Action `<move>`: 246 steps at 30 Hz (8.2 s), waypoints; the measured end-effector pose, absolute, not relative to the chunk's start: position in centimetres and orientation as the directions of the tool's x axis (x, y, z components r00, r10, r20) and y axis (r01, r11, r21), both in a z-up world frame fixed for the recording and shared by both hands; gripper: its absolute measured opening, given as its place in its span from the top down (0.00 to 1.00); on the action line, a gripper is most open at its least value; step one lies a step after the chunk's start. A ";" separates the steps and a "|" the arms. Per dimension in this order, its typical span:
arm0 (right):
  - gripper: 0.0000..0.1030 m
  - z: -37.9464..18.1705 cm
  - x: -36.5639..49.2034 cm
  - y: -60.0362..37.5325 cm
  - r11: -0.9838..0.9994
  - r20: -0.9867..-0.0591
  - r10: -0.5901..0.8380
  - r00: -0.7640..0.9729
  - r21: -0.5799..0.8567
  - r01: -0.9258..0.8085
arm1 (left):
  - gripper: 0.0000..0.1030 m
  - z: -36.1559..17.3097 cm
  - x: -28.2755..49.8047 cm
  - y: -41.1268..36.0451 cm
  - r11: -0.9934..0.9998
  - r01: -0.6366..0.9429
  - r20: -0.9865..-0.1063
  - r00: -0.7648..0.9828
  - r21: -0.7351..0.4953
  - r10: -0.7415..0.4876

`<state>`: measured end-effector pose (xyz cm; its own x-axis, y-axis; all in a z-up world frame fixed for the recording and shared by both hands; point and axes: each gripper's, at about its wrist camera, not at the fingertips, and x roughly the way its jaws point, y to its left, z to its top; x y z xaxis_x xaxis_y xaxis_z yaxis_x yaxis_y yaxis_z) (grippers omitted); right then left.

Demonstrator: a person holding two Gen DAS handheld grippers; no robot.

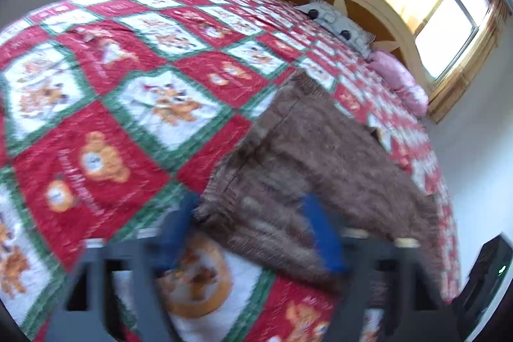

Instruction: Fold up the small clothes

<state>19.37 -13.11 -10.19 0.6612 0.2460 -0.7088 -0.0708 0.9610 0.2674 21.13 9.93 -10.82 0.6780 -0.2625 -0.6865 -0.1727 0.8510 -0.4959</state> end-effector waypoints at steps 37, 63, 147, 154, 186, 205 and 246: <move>0.32 -10.2 39.4 6.3 0.918 -0.905 0.113 0.410 -0.062 -0.391 | 0.89 -9.3 20.0 8.2 0.845 0.109 -0.462 0.797 -0.524 -0.389; 0.94 -0.9 35.1 -21.2 0.884 -0.723 0.452 0.522 0.439 -0.158 | 0.88 -2.2 19.3 -4.4 0.777 0.502 -0.397 0.670 -0.381 -0.628; 0.71 -4.4 27.2 -29.1 1.000 -0.744 -0.012 0.668 0.001 0.020 | 0.25 -5.7 30.0 -11.2 0.963 0.263 -0.716 0.662 -0.055 -0.221; 0.70 -8.2 29.6 -32.4 0.987 -0.773 -0.065 0.632 0.044 0.155 | 0.04 -9.1 30.9 -12.0 0.984 0.175 -0.730 0.666 -0.042 -0.150; 0.61 -9.9 12.8 -33.1 0.920 -0.697 0.149 0.701 0.358 0.161 | 0.00 -9.6 23.1 -12.7 0.953 0.299 -0.766 0.624 0.053 -0.153; 0.28 -4.3 14.7 -35.9 0.912 -0.619 0.109 0.778 0.373 0.169 | 0.00 -6.4 24.6 -13.4 0.931 0.355 -0.725 0.662 0.082 -0.188; 0.65 -10.1 24.6 -33.1 0.964 -0.705 0.185 0.685 0.267 0.015 | 0.00 -10.6 30.3 -13.7 0.950 0.276 -0.786 0.552 -0.144 -0.279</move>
<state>24.63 -33.12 -10.14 0.6845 0.1848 -0.7052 0.0150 0.9636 0.2671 30.30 -13.74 -10.60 0.5521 -0.2794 -0.7856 0.2757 0.9504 -0.1442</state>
